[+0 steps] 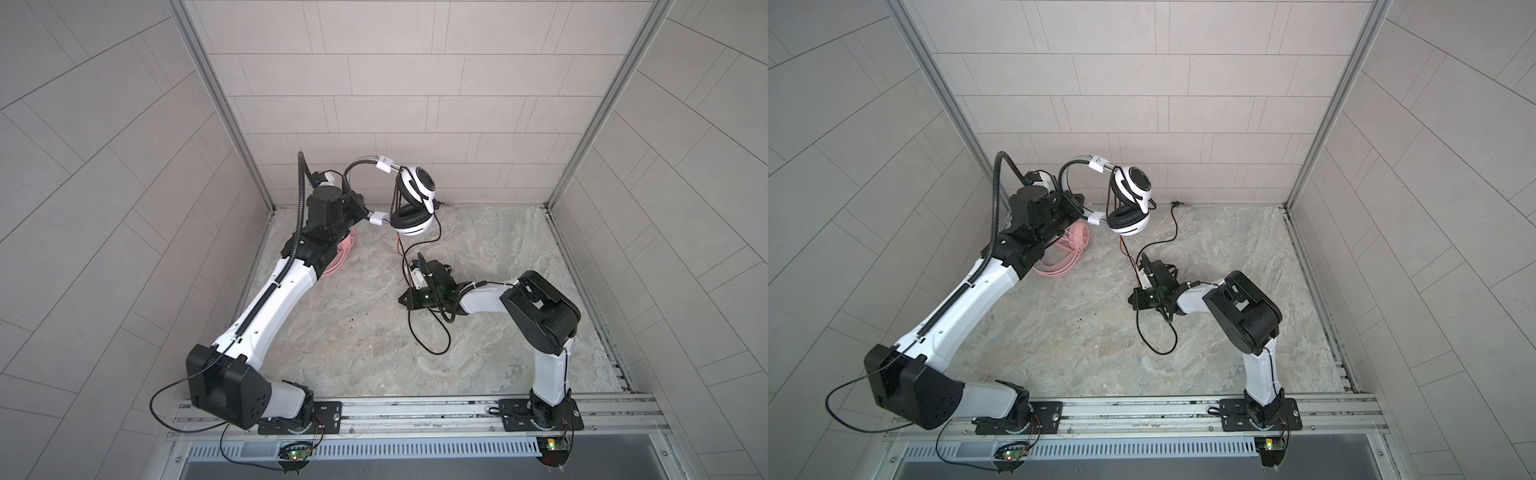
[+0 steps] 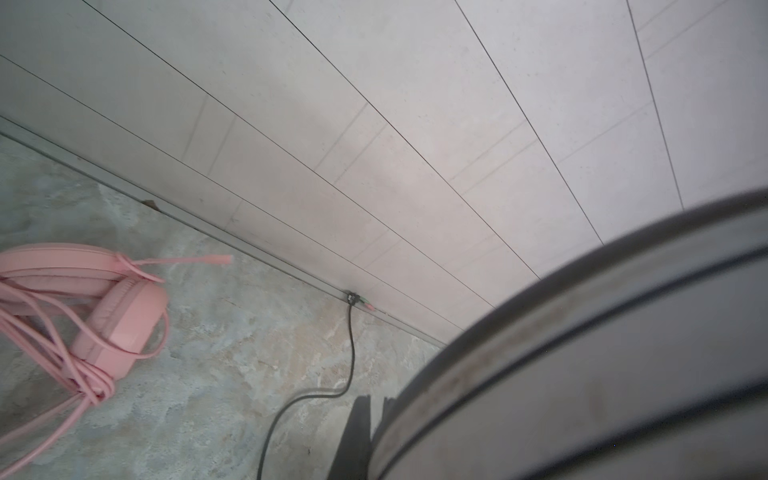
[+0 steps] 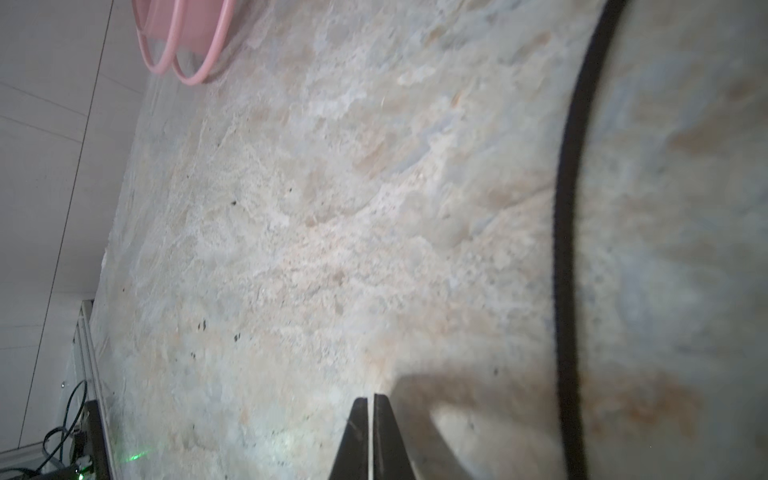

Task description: Wrap the headphones

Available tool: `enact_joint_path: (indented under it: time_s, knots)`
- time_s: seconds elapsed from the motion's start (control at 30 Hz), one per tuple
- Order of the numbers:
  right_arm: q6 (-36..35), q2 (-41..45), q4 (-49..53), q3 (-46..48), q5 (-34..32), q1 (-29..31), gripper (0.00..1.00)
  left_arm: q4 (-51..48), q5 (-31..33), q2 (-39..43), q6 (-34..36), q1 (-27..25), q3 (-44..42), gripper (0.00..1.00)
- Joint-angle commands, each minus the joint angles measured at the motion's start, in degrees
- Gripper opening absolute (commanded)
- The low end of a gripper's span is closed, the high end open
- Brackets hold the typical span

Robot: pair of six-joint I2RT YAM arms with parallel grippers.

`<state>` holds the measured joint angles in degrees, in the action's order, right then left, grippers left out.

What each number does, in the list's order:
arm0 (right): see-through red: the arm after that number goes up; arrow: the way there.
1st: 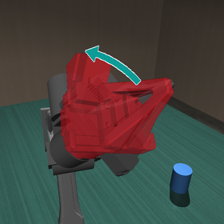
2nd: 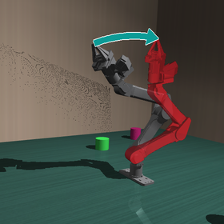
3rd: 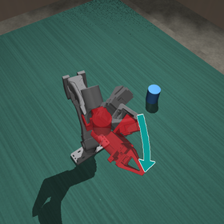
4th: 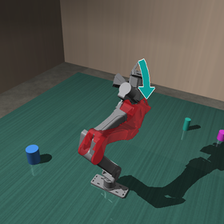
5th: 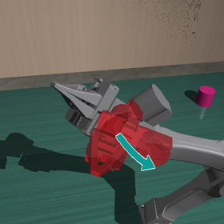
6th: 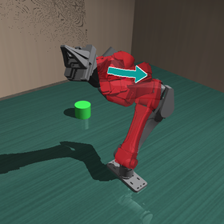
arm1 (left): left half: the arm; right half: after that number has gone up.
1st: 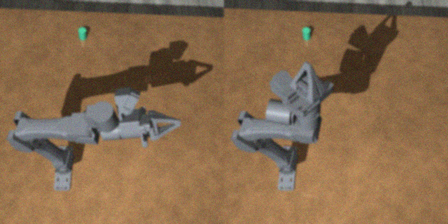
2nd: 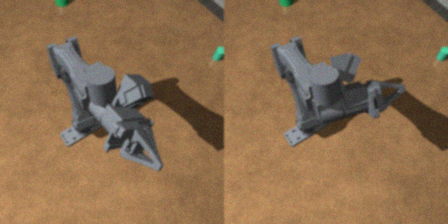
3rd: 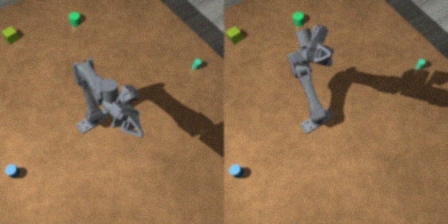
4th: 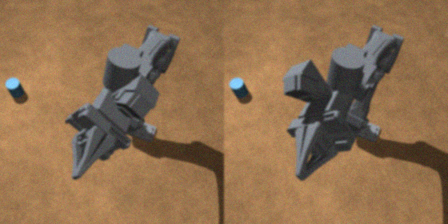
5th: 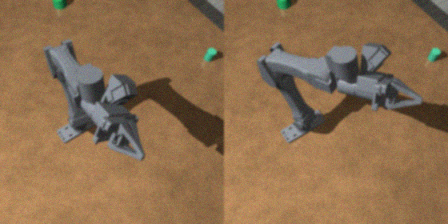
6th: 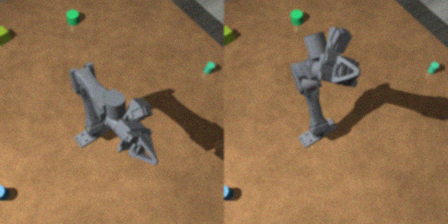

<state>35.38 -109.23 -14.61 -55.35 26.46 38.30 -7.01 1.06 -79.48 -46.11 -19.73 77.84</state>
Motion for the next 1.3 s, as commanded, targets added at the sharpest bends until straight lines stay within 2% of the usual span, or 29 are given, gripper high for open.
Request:
enact_joint_path:
  time_s: [0.0,0.17,0.3,0.7,0.87,0.97,1.13,1.27]
  knots:
    - [-3.40,4.77,6.23,1.03,-4.52,3.51,0.06,7.61,7.67,2.35,-1.78,0.17,-0.47,0.00]
    - [-8.63,10.28,19.24,-1.74,-9.68,10.56,0.06,9.11,9.98,0.17,-1.52,0.79,-1.00,0.00]
    - [-11.99,14.81,28.04,-3.01,-17.60,16.78,0.06,11.03,10.23,-1.15,-3.62,1.27,-1.87,0.00]
    - [-17.57,22.54,45.82,-8.70,-34.15,29.85,0.06,11.36,12.61,-5.93,-1.91,3.04,1.25,0.00]
    - [-20.00,22.79,52.33,-13.60,-39.64,32.88,0.06,11.73,14.92,-6.67,2.43,3.03,1.09,0.00]
    - [-21.23,23.32,54.45,-16.27,-40.23,33.15,0.06,13.03,17.26,-6.74,3.98,3.03,-1.48,0.00]
    - [-25.10,26.29,53.43,-18.73,-40.88,33.15,0.06,11.78,17.61,-7.41,7.62,2.94,-2.87,0.00]
    - [-27.74,29.04,52.31,-21.24,-44.47,32.90,0.06,10.77,18.19,-7.07,11.13,2.13,-3.73,0.00]
